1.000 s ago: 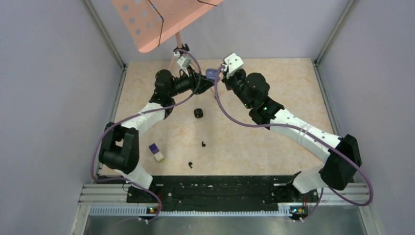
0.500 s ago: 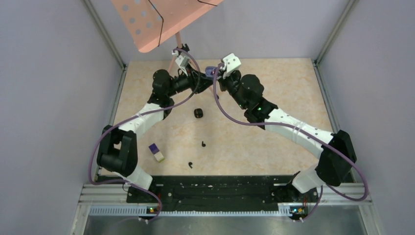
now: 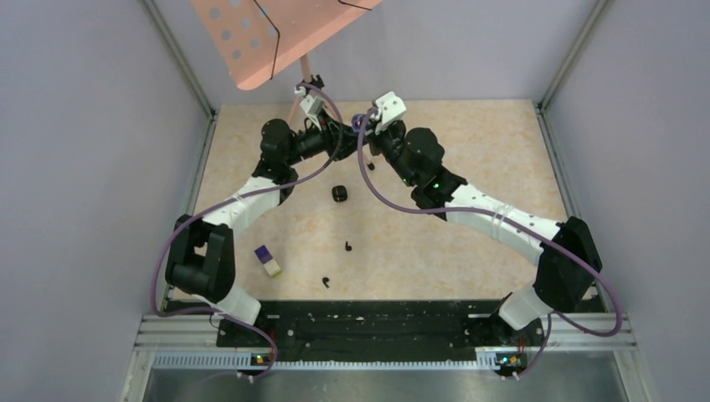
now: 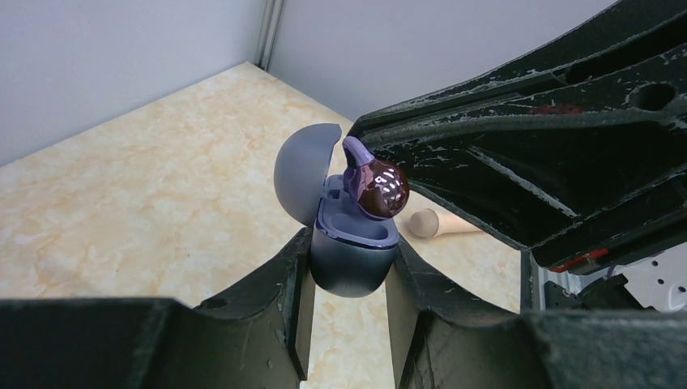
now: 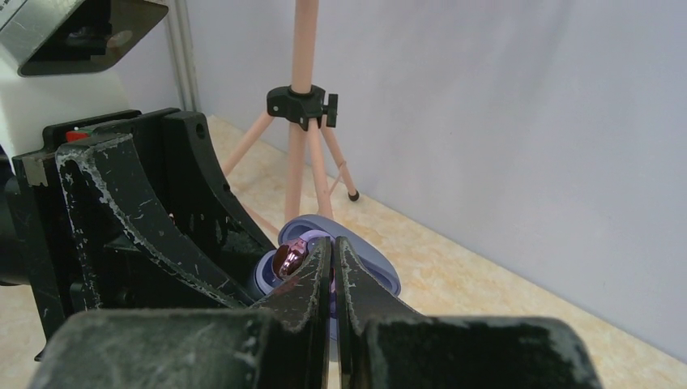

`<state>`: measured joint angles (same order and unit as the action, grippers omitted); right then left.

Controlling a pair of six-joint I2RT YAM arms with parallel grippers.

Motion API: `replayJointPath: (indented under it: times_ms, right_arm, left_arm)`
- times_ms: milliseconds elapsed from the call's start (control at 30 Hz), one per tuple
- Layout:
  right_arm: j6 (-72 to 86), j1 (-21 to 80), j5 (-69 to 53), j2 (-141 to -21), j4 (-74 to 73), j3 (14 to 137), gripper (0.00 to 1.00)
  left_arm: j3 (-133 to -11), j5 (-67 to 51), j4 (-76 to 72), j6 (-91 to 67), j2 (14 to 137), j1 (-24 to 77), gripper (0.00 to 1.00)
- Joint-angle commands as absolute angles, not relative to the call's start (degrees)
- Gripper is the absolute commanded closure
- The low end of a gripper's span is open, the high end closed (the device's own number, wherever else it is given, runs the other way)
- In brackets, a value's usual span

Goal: Insert the wireless bluetooth earbuds into the charging case
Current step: Place the earbud in the charging case.

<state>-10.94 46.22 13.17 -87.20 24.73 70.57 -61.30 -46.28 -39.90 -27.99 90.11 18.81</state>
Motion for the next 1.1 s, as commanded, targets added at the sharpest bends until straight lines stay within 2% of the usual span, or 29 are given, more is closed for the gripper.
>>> replayJointPath:
  times_ms: [0,1067]
  right_arm:
    - [-11.52,47.27,14.27,-87.84,28.57,72.86,1.0]
    - [-17.69,48.69,14.67,-88.29,31.73,68.92,1.0]
  left_arm:
    - [-61.28,-47.1,-43.33,-28.08,87.14,19.07,1.0]
    - [-61.19,-45.25,-42.85,-29.36,86.49,18.98,1.0]
